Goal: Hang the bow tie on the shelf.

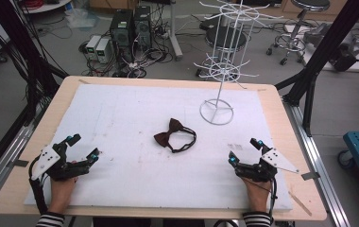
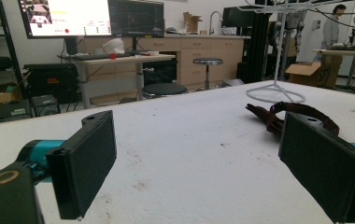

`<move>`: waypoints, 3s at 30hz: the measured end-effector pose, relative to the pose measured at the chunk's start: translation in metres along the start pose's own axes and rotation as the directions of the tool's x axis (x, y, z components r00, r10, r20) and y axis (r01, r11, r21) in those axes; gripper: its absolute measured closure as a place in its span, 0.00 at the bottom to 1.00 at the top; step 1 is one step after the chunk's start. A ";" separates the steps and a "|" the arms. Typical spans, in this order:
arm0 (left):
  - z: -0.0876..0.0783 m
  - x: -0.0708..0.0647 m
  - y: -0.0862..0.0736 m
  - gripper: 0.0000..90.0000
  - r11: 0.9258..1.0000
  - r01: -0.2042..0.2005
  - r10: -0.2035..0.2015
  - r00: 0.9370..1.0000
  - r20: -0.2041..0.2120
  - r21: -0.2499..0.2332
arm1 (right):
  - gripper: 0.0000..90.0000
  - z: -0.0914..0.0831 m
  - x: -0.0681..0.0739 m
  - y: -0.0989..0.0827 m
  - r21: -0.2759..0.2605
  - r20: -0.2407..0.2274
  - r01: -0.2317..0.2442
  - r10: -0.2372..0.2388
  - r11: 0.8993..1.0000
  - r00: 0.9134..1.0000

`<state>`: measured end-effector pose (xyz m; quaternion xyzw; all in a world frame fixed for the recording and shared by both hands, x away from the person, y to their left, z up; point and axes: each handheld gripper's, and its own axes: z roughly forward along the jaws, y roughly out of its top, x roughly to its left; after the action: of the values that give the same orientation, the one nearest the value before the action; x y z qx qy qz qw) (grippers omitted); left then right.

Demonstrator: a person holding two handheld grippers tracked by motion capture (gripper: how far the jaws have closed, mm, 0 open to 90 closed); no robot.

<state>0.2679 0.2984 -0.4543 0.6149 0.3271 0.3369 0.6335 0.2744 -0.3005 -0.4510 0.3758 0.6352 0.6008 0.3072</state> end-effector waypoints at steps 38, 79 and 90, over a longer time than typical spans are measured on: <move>0.000 0.001 0.000 0.13 1.000 0.003 -0.003 1.000 0.000 0.002 | 0.01 0.028 0.014 0.047 0.102 -0.141 0.080 -0.065 0.992 0.988; 0.000 0.002 0.000 0.13 1.000 0.012 -0.012 1.000 0.001 0.004 | 0.01 0.156 0.046 0.109 0.325 -0.562 0.453 -0.216 0.830 0.798; 0.000 0.002 0.000 0.13 1.000 0.012 -0.012 1.000 0.001 0.004 | 0.01 0.181 0.049 0.102 0.360 -0.626 0.511 -0.204 0.781 0.753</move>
<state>0.2691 0.2994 -0.4542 0.6145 0.3314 0.3322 0.6342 0.4120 -0.1632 -0.3625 0.1184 0.8932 0.4191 0.1119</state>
